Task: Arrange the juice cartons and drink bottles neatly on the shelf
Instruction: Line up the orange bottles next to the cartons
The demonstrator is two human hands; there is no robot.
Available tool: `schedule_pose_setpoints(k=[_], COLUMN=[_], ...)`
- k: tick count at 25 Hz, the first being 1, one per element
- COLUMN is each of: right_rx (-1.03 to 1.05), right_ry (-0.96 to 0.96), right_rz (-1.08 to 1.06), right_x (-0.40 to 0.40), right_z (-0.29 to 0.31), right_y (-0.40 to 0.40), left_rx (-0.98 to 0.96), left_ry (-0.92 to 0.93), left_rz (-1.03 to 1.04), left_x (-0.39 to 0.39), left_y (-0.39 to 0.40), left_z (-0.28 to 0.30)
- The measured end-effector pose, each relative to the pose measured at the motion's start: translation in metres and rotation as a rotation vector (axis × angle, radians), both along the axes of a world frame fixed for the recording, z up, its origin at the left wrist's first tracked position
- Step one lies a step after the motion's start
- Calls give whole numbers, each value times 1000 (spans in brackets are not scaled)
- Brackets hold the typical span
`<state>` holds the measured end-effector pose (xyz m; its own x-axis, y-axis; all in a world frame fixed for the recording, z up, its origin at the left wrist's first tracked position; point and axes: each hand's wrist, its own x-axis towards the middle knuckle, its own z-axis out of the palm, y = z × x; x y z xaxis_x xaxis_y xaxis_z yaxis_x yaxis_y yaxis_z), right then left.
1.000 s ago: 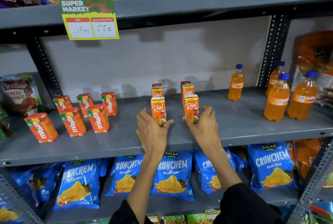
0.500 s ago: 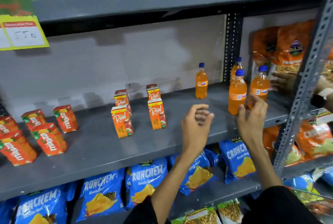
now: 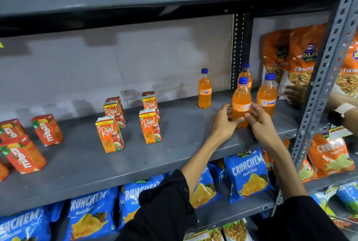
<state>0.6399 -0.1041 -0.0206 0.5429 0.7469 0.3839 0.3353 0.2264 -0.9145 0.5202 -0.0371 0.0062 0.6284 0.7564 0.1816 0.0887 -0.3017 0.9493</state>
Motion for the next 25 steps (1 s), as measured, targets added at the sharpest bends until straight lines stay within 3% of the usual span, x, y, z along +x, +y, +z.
schedule_pose_setpoints(k=[10,25], right_rx=[-75,-92], right_ry=[-125,-220], right_rz=[146,-30], right_x=[-22,-32], right_z=[8,-3], right_y=[6,13], left_rx=[56,50], left_ry=[46,149], left_rz=[-42,-6], left_x=[-42,-43], left_y=[23,21], left_z=[-8,-11])
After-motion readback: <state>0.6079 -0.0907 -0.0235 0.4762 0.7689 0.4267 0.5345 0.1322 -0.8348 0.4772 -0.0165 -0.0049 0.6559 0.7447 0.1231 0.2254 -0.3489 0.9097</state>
